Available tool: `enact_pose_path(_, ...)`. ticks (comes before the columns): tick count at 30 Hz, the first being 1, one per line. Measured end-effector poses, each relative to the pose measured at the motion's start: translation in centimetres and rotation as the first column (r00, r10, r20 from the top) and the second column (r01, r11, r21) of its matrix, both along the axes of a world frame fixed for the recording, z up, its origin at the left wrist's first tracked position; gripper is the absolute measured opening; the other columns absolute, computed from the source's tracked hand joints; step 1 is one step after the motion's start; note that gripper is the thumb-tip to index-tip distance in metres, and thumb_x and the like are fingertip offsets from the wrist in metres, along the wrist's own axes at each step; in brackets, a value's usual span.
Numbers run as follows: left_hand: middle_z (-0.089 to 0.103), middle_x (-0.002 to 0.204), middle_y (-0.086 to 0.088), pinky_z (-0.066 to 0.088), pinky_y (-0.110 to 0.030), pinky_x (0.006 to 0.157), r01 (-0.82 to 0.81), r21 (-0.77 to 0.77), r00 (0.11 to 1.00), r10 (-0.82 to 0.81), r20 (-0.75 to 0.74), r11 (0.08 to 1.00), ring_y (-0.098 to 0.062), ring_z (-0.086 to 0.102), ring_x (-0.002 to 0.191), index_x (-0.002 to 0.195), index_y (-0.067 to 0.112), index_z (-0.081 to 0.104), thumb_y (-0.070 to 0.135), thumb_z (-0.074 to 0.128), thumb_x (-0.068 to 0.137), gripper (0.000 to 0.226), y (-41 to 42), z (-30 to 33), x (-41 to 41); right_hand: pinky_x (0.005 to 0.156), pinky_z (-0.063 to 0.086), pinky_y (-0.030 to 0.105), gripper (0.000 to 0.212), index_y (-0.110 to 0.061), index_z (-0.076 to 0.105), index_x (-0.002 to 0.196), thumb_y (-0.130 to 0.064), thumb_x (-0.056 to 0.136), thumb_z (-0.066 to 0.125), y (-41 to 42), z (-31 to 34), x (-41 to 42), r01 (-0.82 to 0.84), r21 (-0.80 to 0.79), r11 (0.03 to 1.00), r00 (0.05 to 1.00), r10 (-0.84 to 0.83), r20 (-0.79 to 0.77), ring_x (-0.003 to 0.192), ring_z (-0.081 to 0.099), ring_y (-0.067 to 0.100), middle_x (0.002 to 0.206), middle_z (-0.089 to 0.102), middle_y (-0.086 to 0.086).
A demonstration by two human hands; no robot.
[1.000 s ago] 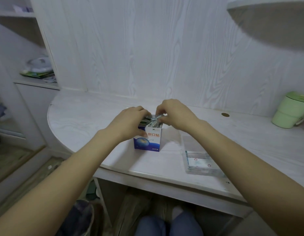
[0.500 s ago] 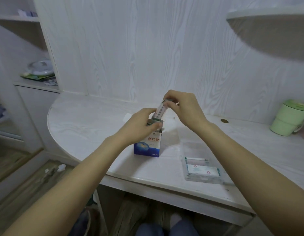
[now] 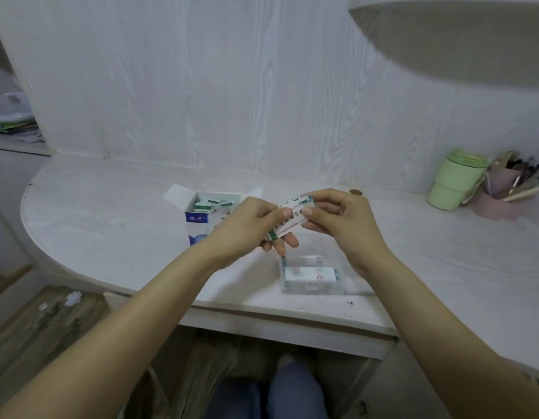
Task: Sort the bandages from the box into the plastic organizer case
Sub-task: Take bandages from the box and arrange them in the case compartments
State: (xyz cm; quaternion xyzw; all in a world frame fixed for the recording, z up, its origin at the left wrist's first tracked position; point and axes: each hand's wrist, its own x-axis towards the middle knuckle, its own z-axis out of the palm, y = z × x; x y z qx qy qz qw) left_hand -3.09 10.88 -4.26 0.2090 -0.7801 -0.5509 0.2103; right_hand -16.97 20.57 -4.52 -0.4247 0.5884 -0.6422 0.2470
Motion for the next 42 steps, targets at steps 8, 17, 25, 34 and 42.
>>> enact_pose_path(8,0.072,0.09,-0.016,0.059,-0.028,0.067,0.031,0.208,0.998,-0.018,-0.064,0.978,-0.026,0.072,0.077,0.1,0.006,0.063,0.007,0.052,0.095,0.013,2.5,-2.4,-3.2,0.065,0.057,0.022,0.017,-0.006,0.069,0.091,0.0,0.076,0.075,3.6,-1.5,-2.8,0.054,0.16,0.986,0.997,-0.062,0.045,0.062,0.066,0.013,0.075,0.072,0.011)
enact_pose_path(17,0.073,0.087,0.003,0.054,-0.021,0.063,-0.216,0.161,0.965,0.236,-0.116,0.963,-0.01,0.07,0.076,0.096,0.019,0.066,0.006,0.068,0.083,0.018,2.1,-3.3,-3.4,0.068,0.054,0.017,0.021,-0.011,0.07,0.091,0.007,0.082,0.066,3.4,-1.6,-4.2,0.024,0.179,0.984,0.996,-0.009,-0.084,0.076,0.07,0.014,0.081,0.074,0.007)
enact_pose_path(25,0.061,0.079,0.015,0.047,-0.012,0.047,-0.498,-0.222,0.866,0.47,-0.17,0.838,0.008,0.063,0.058,0.095,0.004,0.059,0.005,0.062,0.088,0.007,1.0,-3.1,-2.3,0.068,0.056,0.019,0.018,-0.013,0.071,0.086,0.003,0.085,0.063,1.4,-2.8,-5.5,0.167,0.215,0.962,0.982,-0.143,-0.122,0.059,0.063,0.012,0.078,0.063,0.017)
enact_pose_path(34,0.059,0.078,0.018,0.053,-0.016,0.06,-0.5,-0.269,0.866,0.481,-0.14,0.823,0.009,0.062,0.066,0.093,0.015,0.061,0.01,0.067,0.086,0.011,0.2,-3.6,-2.2,0.049,0.044,0.008,0.008,-0.008,0.072,0.085,-0.002,0.082,0.068,-1.0,-3.8,-3.9,0.199,0.433,0.879,0.847,0.068,-0.527,0.054,0.059,0.011,0.061,0.052,-0.002)
enact_pose_path(42,0.061,0.076,0.016,0.051,-0.025,0.064,-0.464,-0.292,0.884,0.461,-0.082,0.837,-0.001,0.06,0.071,0.088,0.017,0.062,0.015,0.069,0.084,0.009,0.1,-4.1,-2.2,0.064,0.046,0.027,0.009,-0.017,0.071,0.08,-0.009,0.08,0.067,-2.2,-3.8,-2.9,0.352,0.54,0.765,0.615,0.246,-0.749,0.081,0.062,0.02,0.084,0.068,0.001)
